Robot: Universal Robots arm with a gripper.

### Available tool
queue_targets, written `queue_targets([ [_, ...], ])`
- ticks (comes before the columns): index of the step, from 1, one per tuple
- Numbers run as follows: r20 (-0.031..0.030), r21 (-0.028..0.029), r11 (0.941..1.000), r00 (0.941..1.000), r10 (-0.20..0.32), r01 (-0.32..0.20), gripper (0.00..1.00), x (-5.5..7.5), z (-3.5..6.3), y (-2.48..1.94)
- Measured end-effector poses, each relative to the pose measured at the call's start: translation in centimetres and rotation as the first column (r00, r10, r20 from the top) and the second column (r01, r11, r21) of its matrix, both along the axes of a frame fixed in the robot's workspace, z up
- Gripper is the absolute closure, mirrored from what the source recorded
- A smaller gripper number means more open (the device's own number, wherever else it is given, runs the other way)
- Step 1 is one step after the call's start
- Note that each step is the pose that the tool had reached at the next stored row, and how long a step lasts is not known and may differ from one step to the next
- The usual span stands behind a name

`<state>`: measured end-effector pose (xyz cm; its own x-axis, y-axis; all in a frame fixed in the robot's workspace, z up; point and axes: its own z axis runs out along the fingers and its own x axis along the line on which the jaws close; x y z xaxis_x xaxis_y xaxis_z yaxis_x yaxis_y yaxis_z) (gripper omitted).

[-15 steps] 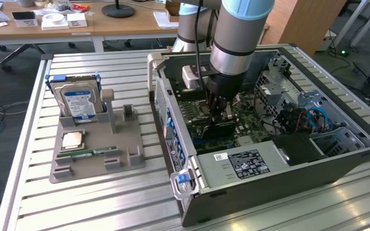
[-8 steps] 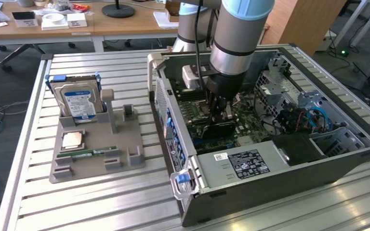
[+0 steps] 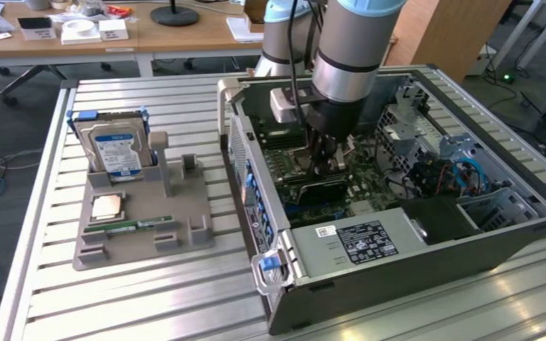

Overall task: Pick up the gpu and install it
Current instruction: 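Press down on the gpu until it lock into place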

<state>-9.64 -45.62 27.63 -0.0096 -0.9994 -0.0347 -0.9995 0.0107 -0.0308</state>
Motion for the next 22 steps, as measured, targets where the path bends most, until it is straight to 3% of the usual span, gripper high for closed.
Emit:
queue_targets([
  [11, 0.0000, 0.0000, 1.0000, 1.0000, 0.000, 0.000, 0.89, 0.2, 2.30, 0.00],
  [22, 0.0000, 0.0001, 1.0000, 1.0000, 0.000, 0.000, 0.89, 0.3, 3.54, 0.00],
])
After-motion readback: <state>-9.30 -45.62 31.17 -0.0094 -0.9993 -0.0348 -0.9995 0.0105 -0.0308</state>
